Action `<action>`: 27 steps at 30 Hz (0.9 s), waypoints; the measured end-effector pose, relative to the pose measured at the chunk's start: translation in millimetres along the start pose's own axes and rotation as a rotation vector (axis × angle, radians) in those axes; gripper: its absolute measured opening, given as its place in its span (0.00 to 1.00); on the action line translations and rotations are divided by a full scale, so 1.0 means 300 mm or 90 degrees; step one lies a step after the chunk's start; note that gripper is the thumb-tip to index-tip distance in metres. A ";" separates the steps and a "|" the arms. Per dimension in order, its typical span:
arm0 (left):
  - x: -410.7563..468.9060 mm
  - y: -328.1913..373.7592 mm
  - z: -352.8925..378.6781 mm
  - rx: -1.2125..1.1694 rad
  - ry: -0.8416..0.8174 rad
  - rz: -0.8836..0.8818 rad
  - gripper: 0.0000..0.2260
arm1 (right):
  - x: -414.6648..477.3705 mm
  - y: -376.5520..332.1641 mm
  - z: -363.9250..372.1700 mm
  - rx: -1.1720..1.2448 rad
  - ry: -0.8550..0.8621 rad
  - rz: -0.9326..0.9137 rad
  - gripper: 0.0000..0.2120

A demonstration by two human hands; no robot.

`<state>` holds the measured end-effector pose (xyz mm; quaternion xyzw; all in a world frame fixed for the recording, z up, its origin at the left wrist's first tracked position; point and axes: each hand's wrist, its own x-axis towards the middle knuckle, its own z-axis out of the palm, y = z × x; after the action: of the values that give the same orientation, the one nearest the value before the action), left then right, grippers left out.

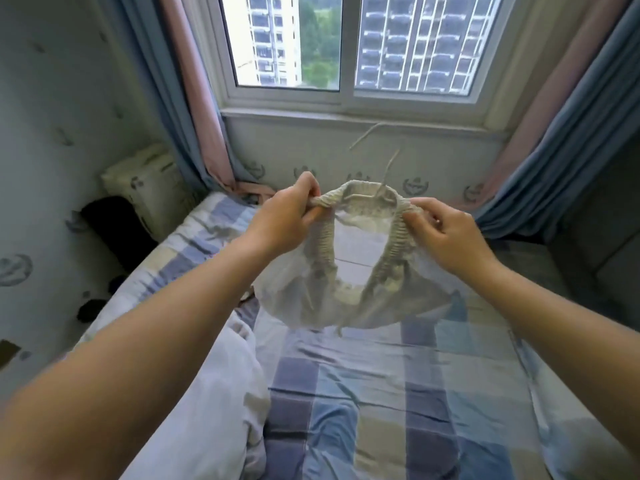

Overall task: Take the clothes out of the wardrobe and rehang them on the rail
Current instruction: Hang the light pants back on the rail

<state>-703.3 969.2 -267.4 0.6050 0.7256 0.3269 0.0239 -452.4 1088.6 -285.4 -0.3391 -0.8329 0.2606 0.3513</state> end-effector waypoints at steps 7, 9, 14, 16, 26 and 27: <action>0.145 0.153 -0.246 -0.017 0.039 0.221 0.15 | 0.099 -0.254 -0.192 -0.078 0.152 -0.081 0.13; 0.177 0.187 -0.313 0.003 0.050 0.284 0.16 | 0.114 -0.321 -0.239 -0.107 0.192 -0.081 0.13; 0.229 0.233 -0.473 0.007 0.084 0.387 0.17 | 0.118 -0.509 -0.330 -0.118 0.248 -0.052 0.11; 0.233 0.230 -0.537 0.008 0.099 0.425 0.18 | 0.106 -0.589 -0.341 -0.098 0.264 -0.044 0.09; 0.255 0.206 -0.646 -0.151 0.092 0.496 0.14 | -0.032 -0.839 -0.287 -0.171 0.293 -0.007 0.10; 0.253 0.216 -0.638 -0.180 0.080 0.498 0.12 | -0.054 -0.847 -0.290 -0.188 0.293 0.001 0.10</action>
<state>-750.0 955.4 -57.0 0.8044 0.3892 0.4443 -0.0635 -474.7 932.3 -67.5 -0.4373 -0.7599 0.0529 0.4780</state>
